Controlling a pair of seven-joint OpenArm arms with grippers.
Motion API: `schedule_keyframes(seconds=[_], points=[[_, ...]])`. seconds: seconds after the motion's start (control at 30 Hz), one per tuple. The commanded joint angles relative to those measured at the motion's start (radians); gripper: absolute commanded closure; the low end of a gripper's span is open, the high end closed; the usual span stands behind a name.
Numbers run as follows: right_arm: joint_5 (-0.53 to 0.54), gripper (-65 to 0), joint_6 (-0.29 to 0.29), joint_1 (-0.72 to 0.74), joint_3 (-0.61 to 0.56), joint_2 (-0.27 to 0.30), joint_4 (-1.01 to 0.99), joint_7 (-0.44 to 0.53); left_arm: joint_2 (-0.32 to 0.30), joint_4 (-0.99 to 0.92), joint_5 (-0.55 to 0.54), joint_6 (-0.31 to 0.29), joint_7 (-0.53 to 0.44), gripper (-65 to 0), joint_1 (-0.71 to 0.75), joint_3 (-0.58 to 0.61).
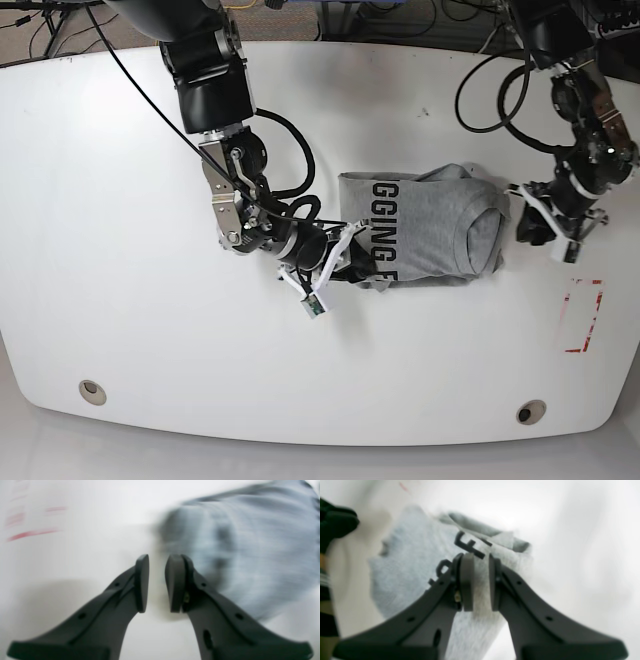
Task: Fold the T-shirt properly
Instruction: 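Release the left gripper and regrasp the folded bundle's edge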
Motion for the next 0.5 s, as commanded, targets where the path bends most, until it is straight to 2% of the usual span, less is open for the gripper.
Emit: schedule_keyframes(seconds=[0.0, 0.13, 0.27, 0.47], points=[[-0.019, -9.7, 0.053, 0.038, 0.000, -0.029, 0.018, 0.054, -0.006, 0.017, -0.014, -0.001, -0.027, -11.8, -0.018, 0.057], [-0.091, -10.0, 0.095, 0.040, 0.000, -0.047, 0.012, 0.111, 0.003, 0.016, -0.014, -0.001, -0.076, -11.8, -0.017, 0.157], [-0.177, -10.1, 0.105, 0.065, 0.000, -0.072, -0.048, 0.189, -0.008, 0.001, -0.014, 0.061, -0.136, -11.8, -0.009, 0.260], [-0.269, -10.1, 0.107, 0.095, 0.002, -0.078, -0.197, 0.307, -0.032, -0.070, -0.014, 0.104, -0.144, -11.9, -0.018, 0.304]])
